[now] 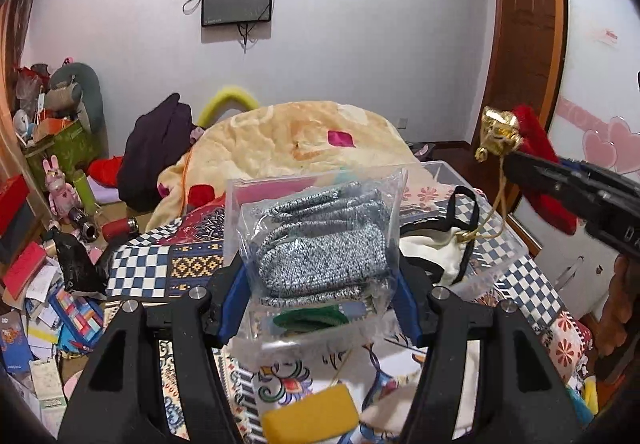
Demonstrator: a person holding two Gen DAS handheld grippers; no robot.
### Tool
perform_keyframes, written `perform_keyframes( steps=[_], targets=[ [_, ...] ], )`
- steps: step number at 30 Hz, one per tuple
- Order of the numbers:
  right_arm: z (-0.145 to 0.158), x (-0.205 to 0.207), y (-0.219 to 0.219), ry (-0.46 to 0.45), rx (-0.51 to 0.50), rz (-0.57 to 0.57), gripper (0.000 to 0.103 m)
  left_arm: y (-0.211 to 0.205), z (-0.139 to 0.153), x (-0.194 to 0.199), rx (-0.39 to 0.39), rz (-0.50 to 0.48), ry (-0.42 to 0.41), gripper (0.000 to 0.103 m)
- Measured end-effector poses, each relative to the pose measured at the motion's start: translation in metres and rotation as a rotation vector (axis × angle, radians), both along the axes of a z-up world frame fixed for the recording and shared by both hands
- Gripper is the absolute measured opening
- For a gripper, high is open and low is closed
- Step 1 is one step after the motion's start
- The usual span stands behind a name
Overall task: Organize soft objects
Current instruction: 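Lower the red pouch into the box with the right tool while the left tool drops the grey bag in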
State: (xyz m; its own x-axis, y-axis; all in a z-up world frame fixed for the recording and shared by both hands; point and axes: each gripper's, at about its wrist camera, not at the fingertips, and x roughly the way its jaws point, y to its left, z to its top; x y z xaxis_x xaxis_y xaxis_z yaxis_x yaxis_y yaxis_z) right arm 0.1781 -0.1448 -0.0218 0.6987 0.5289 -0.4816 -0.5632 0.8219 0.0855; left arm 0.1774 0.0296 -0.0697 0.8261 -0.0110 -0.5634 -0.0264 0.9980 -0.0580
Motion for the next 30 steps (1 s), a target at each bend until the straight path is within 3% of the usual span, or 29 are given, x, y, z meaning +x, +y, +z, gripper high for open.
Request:
perform_keyframes(
  steps=[3, 13, 20, 30],
  targets=[
    [-0.009, 0.010, 0.006, 0.040, -0.015, -0.012, 0.029, 0.001, -0.006, 0.013, -0.034, -0.012, 0.033, 0.061],
    [-0.038, 0.038, 0.022, 0.177, -0.086, 0.008, 0.029, -0.004, -0.030, 0.047, -0.040, -0.024, 0.135, 0.061],
    [-0.051, 0.043, 0.026, 0.194, -0.159, 0.004, 0.031, -0.009, -0.034, 0.050, -0.020, -0.015, 0.135, 0.066],
    [-0.045, 0.039, 0.013, 0.177, -0.159, -0.002, 0.062, -0.008, -0.027, 0.033, -0.034, -0.039, 0.119, 0.072]
  ],
)
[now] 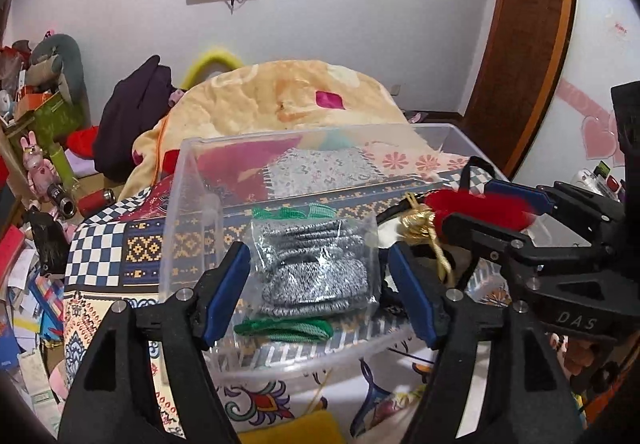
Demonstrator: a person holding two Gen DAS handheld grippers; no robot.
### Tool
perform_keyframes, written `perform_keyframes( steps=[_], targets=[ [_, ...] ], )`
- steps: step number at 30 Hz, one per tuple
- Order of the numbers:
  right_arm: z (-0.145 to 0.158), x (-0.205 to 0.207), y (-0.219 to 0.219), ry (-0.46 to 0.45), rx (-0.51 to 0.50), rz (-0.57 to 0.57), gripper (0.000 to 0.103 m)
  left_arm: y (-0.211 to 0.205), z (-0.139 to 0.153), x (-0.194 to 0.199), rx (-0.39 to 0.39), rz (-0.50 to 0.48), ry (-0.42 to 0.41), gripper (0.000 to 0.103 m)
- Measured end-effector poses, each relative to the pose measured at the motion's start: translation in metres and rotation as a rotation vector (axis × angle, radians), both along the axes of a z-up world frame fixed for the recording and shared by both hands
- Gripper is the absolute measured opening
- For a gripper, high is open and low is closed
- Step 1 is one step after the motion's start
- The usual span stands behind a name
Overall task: Organize soft objects
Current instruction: 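Lower the red pouch into the box with the right tool while the left tool drops the grey bag in, then grasp the yellow sponge with the left tool while the right tool grasps the white drawstring bag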
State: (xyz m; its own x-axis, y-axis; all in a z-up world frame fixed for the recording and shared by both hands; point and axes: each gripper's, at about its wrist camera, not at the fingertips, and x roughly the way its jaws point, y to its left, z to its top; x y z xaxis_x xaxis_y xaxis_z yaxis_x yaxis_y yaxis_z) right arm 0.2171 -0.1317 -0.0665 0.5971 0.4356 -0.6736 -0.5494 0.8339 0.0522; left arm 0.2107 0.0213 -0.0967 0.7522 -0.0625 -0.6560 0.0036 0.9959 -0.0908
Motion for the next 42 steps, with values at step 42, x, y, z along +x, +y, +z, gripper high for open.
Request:
perform_keyframes(
  steps=[42],
  targets=[
    [-0.050, -0.081, -0.005, 0.043, 0.050, 0.070, 0.077, 0.017, -0.049, -0.100, 0.007, 0.050, 0.022, 0.084]
  ],
)
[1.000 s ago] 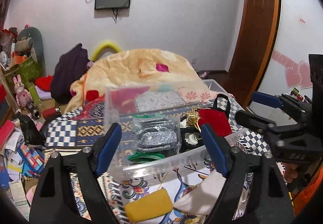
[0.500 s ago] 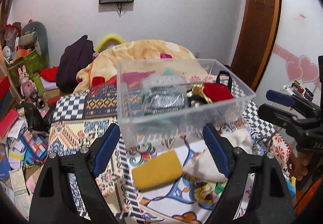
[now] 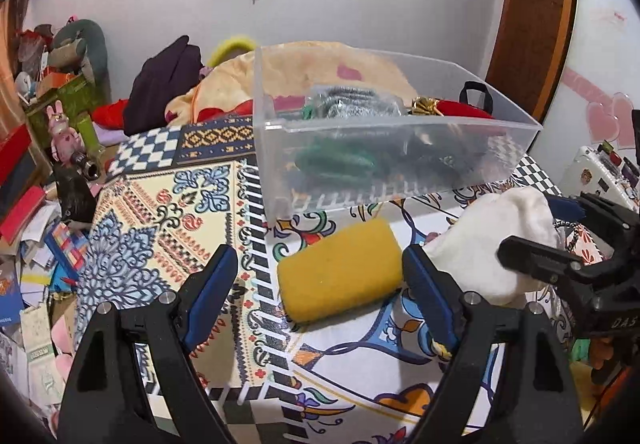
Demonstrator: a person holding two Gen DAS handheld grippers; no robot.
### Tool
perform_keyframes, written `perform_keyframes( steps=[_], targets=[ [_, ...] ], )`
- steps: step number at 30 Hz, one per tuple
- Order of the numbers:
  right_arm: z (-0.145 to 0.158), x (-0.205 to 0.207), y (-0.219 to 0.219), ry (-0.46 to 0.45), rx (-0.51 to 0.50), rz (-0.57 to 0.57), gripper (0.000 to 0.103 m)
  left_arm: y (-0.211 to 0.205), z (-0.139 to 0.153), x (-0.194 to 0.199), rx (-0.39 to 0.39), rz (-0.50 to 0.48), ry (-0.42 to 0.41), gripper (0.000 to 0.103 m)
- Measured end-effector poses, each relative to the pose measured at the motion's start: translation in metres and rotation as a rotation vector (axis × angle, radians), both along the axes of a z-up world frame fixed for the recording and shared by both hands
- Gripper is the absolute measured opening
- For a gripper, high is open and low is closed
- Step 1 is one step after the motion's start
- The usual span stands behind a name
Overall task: Organize soft objects
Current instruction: 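Grasp the yellow sponge with the left tool while the right tool grasps the white drawstring bag, then place the sponge into the box with the left tool while the right tool drops the drawstring bag in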
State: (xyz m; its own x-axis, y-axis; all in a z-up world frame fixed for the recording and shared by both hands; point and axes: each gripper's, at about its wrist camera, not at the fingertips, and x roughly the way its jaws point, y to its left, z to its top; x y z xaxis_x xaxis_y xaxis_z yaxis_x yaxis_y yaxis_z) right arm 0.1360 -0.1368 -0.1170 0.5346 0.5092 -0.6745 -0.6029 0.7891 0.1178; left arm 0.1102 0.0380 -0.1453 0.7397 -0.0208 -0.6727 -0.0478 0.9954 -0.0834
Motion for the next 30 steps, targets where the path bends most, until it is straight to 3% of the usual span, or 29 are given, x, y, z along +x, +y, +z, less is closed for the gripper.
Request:
perform_keyframes(
  steps=[3, 7, 12, 16, 30],
  targets=[
    [-0.003, 0.001, -0.001, 0.011, 0.008, 0.007, 0.055, -0.001, -0.002, 0.001, -0.011, -0.007, 0.005, 0.084],
    [-0.001, -0.001, -0.004, 0.008, 0.024, 0.004, 0.038, -0.004, -0.007, 0.003, -0.013, -0.007, 0.016, 0.084],
    [0.007, -0.003, -0.012, -0.001, 0.064, 0.002, 0.022, -0.010, -0.007, 0.000, -0.016, -0.028, 0.008, 0.069],
    [0.014, -0.004, -0.020, -0.010, 0.098, -0.009, 0.020, -0.012, -0.003, -0.004, -0.020, -0.028, -0.013, 0.062],
    [0.063, -0.008, -0.036, -0.134, 0.156, -0.075, 0.019, -0.008, 0.041, -0.011, -0.022, -0.041, -0.116, 0.062]
  ],
)
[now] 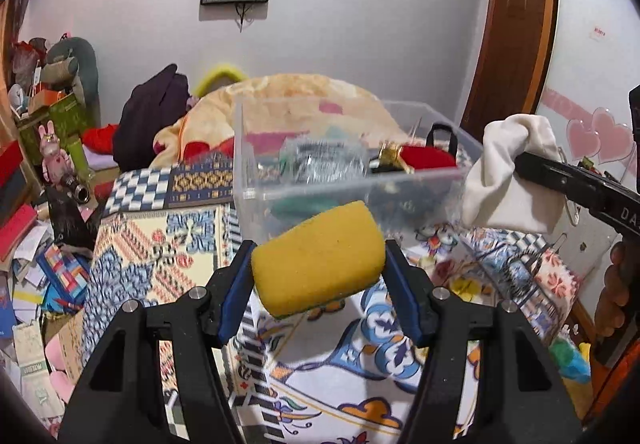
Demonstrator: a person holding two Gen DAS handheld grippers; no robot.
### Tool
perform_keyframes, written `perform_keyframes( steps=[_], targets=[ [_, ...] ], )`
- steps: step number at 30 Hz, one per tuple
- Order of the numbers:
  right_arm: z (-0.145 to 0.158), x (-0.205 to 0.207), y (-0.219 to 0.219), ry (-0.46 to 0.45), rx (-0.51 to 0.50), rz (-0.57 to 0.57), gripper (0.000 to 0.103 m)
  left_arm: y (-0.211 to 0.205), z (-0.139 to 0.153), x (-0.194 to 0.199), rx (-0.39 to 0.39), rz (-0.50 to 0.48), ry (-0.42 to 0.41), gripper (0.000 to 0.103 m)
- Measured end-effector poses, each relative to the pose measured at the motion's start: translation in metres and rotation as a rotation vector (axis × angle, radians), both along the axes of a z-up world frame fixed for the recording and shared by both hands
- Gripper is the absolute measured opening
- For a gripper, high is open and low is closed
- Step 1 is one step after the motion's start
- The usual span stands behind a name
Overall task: Organize soft objects
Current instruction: 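Place the sponge into the box with the left tool while the right tool drops the drawstring bag in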
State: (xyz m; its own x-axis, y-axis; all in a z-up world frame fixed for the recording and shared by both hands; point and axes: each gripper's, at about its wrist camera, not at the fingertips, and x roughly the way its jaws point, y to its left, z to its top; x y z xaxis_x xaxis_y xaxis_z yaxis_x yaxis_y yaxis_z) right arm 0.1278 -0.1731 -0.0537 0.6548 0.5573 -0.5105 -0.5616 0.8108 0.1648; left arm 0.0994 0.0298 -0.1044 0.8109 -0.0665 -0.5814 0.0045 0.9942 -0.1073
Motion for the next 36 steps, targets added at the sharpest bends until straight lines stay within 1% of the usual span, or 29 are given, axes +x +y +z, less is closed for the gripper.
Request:
perform_keyframes(
  steps=[5, 8, 14, 19, 25, 30, 34, 36],
  targets=[
    [0.019, 0.010, -0.002, -0.058, 0.007, -0.036, 0.019, -0.001, 0.022, 0.011, 0.023, -0.005, -0.041, 0.062],
    [0.027, 0.020, 0.000, -0.076, 0.023, -0.054, 0.019, 0.000, 0.031, 0.021, 0.019, -0.011, -0.057, 0.062],
    [0.032, 0.037, 0.012, -0.096, 0.004, -0.077, 0.019, 0.001, 0.034, 0.048, 0.023, -0.011, -0.039, 0.062],
    [0.024, 0.048, 0.026, -0.086, -0.039, -0.073, 0.019, 0.003, 0.025, 0.069, 0.007, -0.014, 0.003, 0.062],
    [0.009, 0.058, 0.038, -0.062, -0.097, -0.058, 0.019, -0.001, 0.013, 0.090, 0.026, -0.007, 0.040, 0.062],
    [-0.006, 0.071, 0.048, -0.012, -0.144, -0.046, 0.019, -0.001, 0.007, 0.105, 0.013, 0.003, 0.066, 0.062],
    [-0.015, 0.075, 0.053, 0.022, -0.160, -0.027, 0.019, 0.000, 0.004, 0.110, 0.005, 0.003, 0.073, 0.063],
    [-0.018, 0.075, 0.055, 0.032, -0.176, -0.018, 0.022, -0.002, 0.004, 0.110, 0.012, -0.001, 0.076, 0.065]
  ],
)
